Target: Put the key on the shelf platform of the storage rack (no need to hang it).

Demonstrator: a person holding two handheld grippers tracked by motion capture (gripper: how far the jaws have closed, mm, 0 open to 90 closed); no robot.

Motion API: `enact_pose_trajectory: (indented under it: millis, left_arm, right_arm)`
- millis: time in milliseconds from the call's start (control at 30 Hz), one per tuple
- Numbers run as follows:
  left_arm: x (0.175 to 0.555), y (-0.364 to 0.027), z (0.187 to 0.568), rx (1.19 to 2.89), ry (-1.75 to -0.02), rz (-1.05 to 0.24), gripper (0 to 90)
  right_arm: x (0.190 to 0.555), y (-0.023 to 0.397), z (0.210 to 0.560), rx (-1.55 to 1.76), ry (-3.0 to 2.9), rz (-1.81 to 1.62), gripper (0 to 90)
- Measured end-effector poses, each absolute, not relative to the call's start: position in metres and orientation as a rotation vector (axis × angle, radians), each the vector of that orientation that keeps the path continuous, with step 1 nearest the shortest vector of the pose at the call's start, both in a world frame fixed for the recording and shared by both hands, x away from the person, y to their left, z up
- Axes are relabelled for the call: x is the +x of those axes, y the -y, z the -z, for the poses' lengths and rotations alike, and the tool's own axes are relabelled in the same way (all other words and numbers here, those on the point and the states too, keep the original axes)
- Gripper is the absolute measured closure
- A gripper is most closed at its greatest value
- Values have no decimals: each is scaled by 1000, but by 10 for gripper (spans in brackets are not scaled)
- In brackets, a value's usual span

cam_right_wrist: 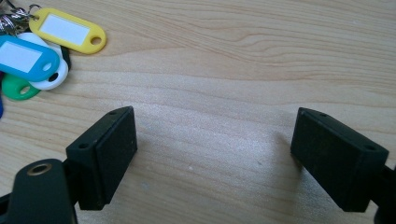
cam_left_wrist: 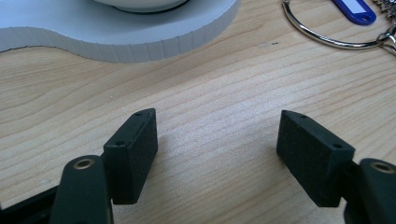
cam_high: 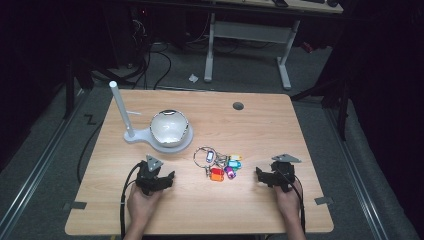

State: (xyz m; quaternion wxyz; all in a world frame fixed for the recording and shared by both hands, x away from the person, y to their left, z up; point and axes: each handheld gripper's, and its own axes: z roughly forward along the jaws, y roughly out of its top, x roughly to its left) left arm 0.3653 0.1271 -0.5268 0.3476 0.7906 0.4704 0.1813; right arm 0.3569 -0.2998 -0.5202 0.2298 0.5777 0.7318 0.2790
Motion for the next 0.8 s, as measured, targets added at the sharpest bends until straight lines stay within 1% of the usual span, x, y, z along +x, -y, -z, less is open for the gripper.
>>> enact_pose_trajectory:
  millis: [467, 500, 533, 567, 600, 800]
  left_arm:
    - [366, -127, 527, 2051, -1220, -465, 291]
    - [367, -127, 527, 2054, -1218, -461, 289]
    - [367, -127, 527, 2055, -1213, -460, 264]
    - [367, -126, 527, 2060, -1206, -457, 264]
    - [367, -126, 527, 2066, -1201, -453, 243]
    - [368, -127, 526, 2071, -1198, -436, 250]
  right_arm:
    - [357, 300, 520, 1590, -2013, -766, 145]
    - [357, 300, 520, 1591, -2013, -766, 145]
    - [357, 300, 520, 1589, -2014, -765, 145]
    - [357, 300, 520, 1589, -2014, -765, 145]
    - [357, 300, 520, 1589, -2014, -765, 145]
    - [357, 300, 520, 1589, -2015, -763, 145]
